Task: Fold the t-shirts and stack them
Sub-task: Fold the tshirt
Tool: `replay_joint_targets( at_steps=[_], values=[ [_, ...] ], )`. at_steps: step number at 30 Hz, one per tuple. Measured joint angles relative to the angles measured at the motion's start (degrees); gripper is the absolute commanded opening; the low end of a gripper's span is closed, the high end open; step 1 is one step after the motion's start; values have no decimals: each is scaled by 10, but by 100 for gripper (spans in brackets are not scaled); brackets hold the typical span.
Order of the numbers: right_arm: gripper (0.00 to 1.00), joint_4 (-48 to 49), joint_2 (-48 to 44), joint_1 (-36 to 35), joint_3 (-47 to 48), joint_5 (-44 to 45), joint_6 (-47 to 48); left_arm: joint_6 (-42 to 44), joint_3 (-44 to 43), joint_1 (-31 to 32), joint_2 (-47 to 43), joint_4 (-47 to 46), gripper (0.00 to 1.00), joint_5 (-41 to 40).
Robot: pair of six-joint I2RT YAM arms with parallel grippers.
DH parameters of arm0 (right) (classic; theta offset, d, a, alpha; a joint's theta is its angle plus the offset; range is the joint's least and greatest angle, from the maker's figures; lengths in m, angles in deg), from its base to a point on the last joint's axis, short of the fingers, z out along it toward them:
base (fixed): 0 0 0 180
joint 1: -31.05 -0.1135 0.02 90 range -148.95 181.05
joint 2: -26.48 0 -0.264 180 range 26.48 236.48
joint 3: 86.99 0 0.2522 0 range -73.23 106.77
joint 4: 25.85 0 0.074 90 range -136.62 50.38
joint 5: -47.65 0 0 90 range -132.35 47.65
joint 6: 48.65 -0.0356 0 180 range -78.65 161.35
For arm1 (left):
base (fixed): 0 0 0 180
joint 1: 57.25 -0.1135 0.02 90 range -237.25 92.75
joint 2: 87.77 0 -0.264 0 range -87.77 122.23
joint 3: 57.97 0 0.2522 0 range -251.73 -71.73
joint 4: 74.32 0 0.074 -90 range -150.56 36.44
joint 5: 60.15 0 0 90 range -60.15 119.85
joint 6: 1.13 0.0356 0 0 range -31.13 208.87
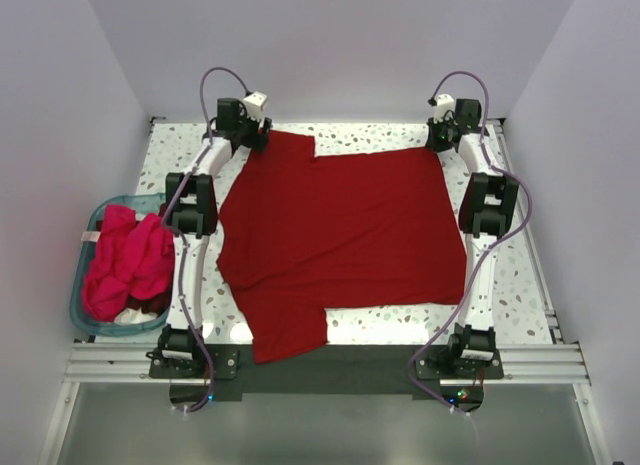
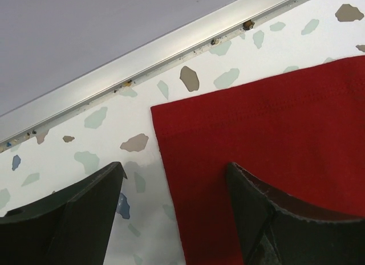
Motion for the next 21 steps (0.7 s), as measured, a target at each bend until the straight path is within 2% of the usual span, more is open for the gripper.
replay_joint_targets(
  at_steps=[2,5,6,13,18,21],
  values=[
    [0,0,-1,0,-1,0,2,1,-3,0,3,-3,72,4],
    [0,0,-1,0,-1,0,5,0,-15,0,13,-5,59,20],
    [0,0,-1,0,-1,0,6,1,-18,0,16,-7,49,26],
    [0,0,-2,0,-1,0,6,-2,-21,2,22,-17,13,61],
    [0,0,-3,0,-2,0,6,-4,-21,1,22,-30,0,73],
    [0,0,-7,0,-7,0,5,-8,-13,1,19,-54,0,82]
  ],
)
